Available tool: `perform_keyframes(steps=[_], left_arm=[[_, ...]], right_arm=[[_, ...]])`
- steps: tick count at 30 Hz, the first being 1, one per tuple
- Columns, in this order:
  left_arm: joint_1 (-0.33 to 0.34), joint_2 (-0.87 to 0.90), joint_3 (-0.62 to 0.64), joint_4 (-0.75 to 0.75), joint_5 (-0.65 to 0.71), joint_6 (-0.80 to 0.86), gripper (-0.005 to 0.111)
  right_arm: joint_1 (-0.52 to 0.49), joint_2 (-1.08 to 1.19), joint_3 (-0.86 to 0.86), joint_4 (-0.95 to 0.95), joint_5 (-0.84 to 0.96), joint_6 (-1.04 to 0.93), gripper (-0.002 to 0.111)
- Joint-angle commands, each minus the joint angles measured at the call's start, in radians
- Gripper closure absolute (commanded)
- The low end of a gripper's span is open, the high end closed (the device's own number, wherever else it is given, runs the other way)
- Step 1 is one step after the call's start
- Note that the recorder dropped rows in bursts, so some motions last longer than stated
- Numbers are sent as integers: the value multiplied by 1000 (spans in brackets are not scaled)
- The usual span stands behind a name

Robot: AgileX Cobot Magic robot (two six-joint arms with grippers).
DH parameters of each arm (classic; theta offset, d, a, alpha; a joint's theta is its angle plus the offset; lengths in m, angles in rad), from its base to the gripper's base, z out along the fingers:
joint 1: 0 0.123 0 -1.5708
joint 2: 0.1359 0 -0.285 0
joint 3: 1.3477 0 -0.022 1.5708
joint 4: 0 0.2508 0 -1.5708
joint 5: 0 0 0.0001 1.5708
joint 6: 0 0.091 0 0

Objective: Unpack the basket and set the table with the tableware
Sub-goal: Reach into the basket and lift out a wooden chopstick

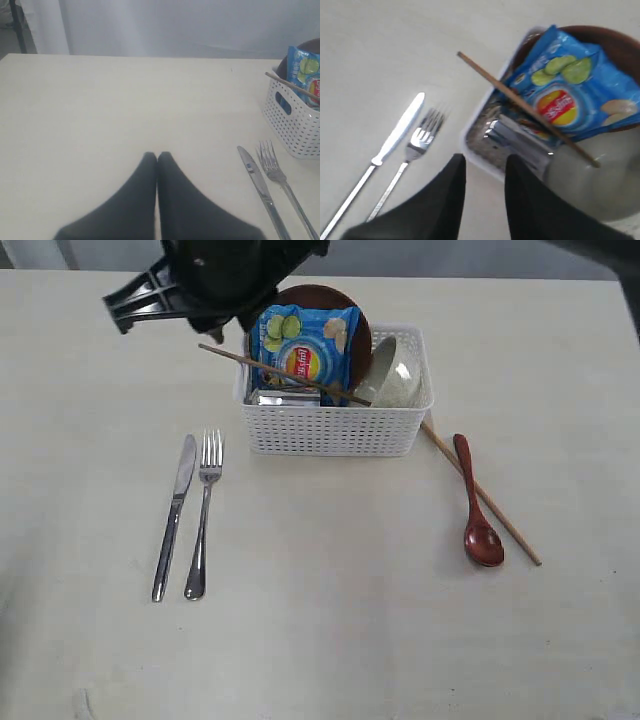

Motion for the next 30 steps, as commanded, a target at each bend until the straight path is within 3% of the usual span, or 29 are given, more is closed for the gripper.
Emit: perform_keyframes(steps=[1, 4, 13, 20, 30], left_arm=[[3, -4, 4, 1, -9, 3, 107], [3, -4, 4, 1, -9, 3, 107], [3, -4, 4, 1, -9, 3, 107], [3, -4, 4, 1, -9, 3, 107], [3, -4, 4, 1, -9, 3, 107]], right_arm=[[-67, -9, 30, -17, 18, -209, 81], [-91, -9, 68, -17, 12, -312, 81], [-95, 20, 188, -20, -289, -469, 80], [-115, 82, 188, -25, -315, -499, 59], [-153, 138, 188, 7, -374, -493, 58]])
